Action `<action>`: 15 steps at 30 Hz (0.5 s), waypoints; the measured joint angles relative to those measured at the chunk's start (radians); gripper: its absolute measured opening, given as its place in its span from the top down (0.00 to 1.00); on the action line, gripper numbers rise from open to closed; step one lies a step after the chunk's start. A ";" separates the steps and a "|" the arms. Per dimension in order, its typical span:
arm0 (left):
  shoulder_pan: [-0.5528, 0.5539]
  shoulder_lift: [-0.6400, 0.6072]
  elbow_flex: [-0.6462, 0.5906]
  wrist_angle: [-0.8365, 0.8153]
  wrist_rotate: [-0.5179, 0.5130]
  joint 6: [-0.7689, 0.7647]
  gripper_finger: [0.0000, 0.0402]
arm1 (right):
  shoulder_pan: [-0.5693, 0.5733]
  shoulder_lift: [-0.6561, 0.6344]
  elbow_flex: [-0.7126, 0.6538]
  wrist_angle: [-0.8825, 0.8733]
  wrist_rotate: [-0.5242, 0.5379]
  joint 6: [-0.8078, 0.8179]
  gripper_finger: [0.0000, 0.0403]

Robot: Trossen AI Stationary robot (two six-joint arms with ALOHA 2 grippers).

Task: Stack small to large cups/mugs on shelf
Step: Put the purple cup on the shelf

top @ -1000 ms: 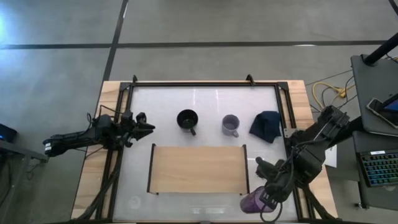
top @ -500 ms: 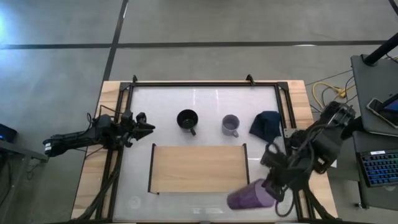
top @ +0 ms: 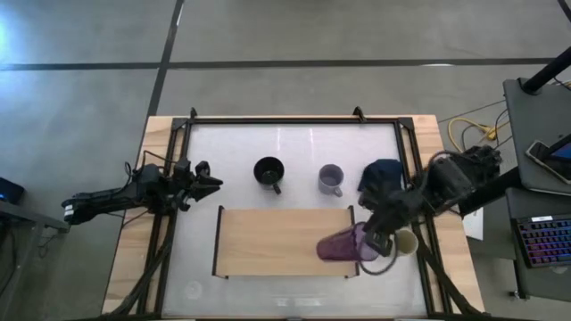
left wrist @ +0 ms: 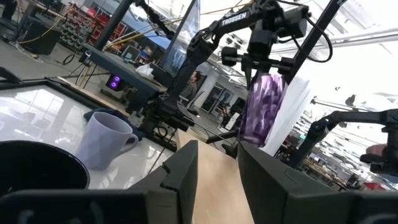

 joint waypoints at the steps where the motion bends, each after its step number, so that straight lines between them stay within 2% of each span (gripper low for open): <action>1: 0.000 -0.001 0.000 0.001 0.000 0.000 0.75 | -0.014 0.003 -0.003 0.000 -0.023 -0.021 0.97; 5: 0.000 0.000 0.000 0.001 0.000 0.000 0.75 | -0.052 0.017 -0.007 0.000 -0.056 -0.090 0.97; 8: 0.000 0.001 0.000 0.000 0.000 0.000 0.75 | -0.070 0.024 -0.007 -0.001 -0.023 -0.162 0.97; 11: 0.000 0.000 0.000 0.001 0.000 0.000 0.75 | -0.091 0.038 -0.007 0.000 0.057 -0.256 0.97; 15: 0.000 0.000 0.000 0.001 0.000 0.000 0.75 | -0.150 0.066 -0.007 0.000 0.041 -0.318 0.97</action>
